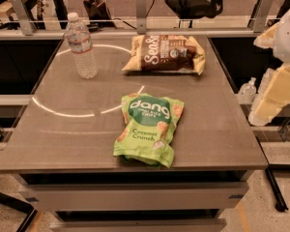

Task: Pick brown chip bag

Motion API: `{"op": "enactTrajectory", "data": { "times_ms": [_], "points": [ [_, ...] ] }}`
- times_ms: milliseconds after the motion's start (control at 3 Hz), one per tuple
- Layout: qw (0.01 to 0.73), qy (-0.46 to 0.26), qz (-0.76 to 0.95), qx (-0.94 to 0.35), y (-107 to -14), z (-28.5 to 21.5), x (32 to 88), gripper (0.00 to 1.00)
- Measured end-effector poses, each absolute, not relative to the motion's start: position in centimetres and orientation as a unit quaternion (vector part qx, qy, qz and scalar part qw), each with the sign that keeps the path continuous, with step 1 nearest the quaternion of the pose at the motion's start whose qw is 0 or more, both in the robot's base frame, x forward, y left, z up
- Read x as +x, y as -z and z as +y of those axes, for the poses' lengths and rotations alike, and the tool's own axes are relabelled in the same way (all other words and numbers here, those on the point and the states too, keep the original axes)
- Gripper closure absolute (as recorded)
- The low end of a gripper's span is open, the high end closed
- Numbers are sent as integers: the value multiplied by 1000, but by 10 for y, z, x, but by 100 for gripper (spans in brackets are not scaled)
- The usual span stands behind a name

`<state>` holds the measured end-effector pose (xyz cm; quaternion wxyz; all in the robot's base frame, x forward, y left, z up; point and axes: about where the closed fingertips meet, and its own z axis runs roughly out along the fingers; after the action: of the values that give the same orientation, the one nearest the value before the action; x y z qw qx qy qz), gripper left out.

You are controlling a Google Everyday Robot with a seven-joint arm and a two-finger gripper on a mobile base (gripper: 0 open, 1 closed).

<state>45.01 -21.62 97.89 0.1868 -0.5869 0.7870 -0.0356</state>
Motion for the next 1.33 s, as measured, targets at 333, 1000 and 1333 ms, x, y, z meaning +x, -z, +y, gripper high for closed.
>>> {"op": "enactTrajectory", "data": {
  "times_ms": [333,1000,1333],
  "points": [
    [232,27,794,-561,-983,-219,469,0],
    [325,-30,802,-501,-972,-222,500,0],
    [365,-53,798,-477,-967,-218,519,0]
  ]
}}
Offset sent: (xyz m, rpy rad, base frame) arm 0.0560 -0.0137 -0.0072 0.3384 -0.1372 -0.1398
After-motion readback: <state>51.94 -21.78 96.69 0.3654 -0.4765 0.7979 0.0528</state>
